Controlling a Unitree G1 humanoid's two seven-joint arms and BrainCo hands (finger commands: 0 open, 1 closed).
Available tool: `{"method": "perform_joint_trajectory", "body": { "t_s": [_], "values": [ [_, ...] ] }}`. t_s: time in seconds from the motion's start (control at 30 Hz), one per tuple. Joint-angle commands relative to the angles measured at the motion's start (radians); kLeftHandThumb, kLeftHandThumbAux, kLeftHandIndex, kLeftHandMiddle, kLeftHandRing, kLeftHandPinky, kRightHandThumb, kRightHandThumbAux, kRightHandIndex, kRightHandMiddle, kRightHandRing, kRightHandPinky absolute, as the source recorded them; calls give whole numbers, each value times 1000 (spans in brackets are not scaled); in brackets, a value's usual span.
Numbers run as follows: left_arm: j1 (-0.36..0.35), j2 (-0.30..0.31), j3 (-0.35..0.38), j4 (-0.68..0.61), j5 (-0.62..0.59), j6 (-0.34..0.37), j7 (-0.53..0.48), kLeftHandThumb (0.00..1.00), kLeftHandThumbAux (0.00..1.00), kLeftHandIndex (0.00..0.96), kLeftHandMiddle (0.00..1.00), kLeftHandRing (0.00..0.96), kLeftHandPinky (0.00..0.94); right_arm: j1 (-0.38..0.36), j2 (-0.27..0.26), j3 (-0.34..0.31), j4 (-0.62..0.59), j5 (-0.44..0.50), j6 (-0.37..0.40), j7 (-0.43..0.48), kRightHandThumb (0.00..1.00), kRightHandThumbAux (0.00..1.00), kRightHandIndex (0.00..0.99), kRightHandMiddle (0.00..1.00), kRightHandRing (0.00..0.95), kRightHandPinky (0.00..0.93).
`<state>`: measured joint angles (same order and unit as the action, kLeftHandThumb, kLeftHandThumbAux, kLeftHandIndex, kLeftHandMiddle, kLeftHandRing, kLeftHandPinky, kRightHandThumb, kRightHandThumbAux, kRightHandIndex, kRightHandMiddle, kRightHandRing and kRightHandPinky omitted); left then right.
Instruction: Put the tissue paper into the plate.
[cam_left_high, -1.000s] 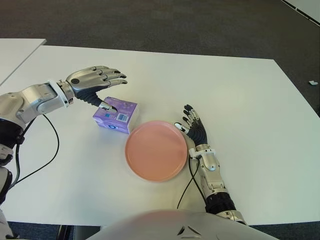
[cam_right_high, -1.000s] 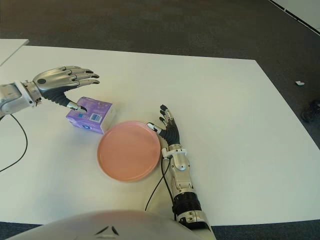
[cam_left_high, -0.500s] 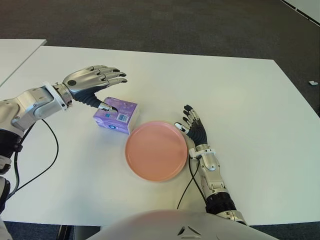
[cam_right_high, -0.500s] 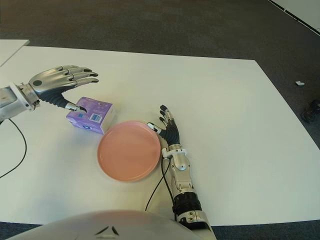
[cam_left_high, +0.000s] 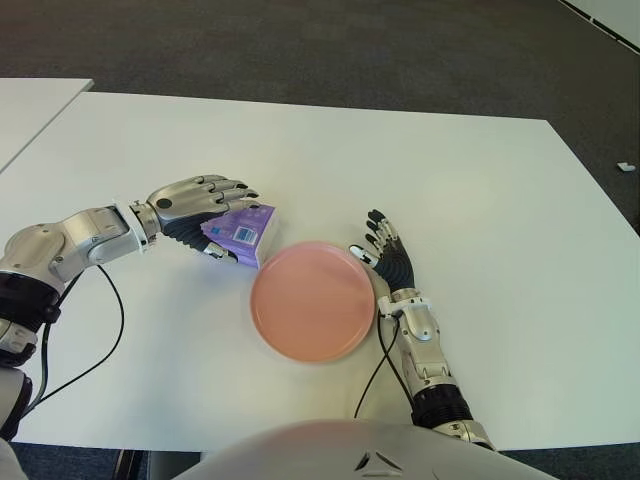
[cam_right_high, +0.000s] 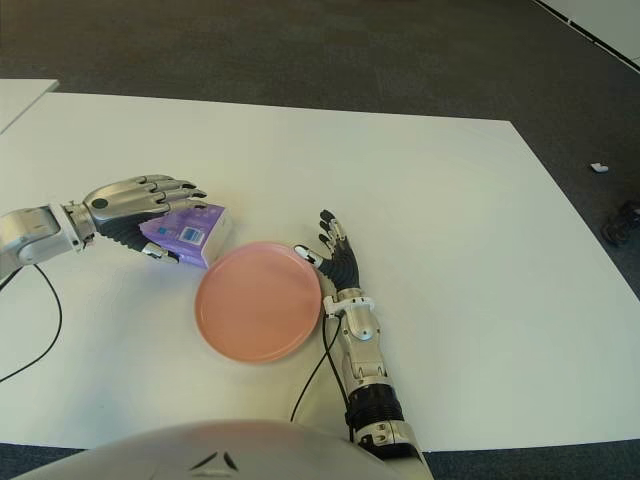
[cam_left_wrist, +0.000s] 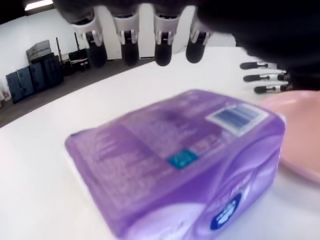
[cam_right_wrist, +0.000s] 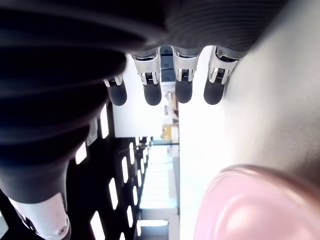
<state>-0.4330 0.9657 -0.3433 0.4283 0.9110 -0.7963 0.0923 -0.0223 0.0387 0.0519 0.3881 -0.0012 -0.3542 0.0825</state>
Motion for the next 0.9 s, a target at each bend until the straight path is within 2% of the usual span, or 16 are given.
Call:
{"method": "perform_joint_trajectory", "body": {
  "t_s": [0.03, 0.43, 0.9],
  "values": [
    [-37, -11, -34, 52, 57, -12, 34, 234, 140, 0, 0, 0, 0, 70, 0, -2, 51, 7, 86, 0, 67, 725, 0, 29, 26, 49],
    [-63, -18, -86, 97, 131, 2, 106, 250, 130, 0, 0, 0, 0, 70, -6, -6, 43, 15, 99, 9, 64, 723, 0, 27, 26, 42],
    [-102, -39, -142, 147, 221, 70, 211, 269, 129, 0, 0, 0, 0, 75, -8, -4, 34, 18, 105, 16, 55, 708, 4, 31, 24, 40]
  ]
}}
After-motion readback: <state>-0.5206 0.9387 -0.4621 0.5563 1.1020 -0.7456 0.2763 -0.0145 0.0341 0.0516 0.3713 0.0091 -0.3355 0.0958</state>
